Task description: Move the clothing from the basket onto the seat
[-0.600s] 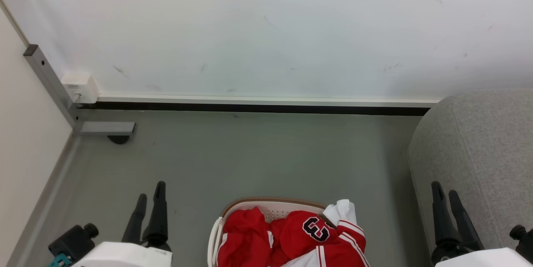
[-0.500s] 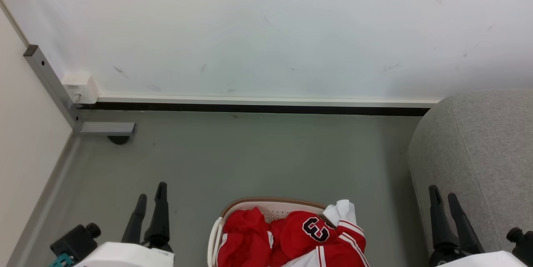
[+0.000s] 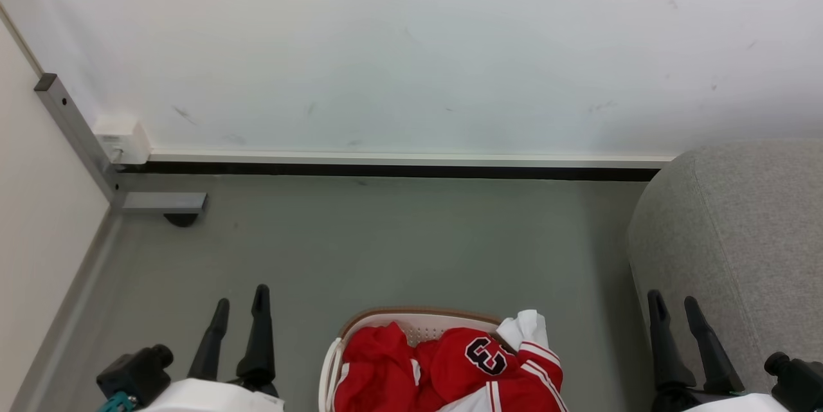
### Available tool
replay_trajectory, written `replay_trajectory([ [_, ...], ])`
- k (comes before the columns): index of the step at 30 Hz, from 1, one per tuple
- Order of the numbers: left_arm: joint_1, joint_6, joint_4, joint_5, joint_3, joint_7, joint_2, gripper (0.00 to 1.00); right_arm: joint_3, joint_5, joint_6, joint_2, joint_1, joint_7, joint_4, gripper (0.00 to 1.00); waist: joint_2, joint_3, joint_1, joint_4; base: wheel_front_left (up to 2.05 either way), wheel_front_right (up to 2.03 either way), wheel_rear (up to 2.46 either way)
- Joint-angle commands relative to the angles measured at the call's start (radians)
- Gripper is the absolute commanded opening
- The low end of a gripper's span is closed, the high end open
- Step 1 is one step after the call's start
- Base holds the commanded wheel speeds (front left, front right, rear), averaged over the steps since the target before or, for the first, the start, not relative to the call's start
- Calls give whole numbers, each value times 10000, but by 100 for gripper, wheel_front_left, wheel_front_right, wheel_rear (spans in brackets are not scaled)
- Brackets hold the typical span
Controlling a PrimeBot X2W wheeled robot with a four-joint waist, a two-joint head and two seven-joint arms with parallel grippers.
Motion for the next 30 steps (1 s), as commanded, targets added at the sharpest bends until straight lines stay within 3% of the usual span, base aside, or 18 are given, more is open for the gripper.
replay_trajectory([
  [1,13,28,-118,260,7,-76,124,100,15,-234,-10,-113,40,-89,-123,100,0,-3,0,-5,0,0,0],
  [30,244,372,-212,2918,-319,-774,93,100,430,-2359,-14,-125,293,-792,-442,100,0,-48,0,-43,0,0,0],
])
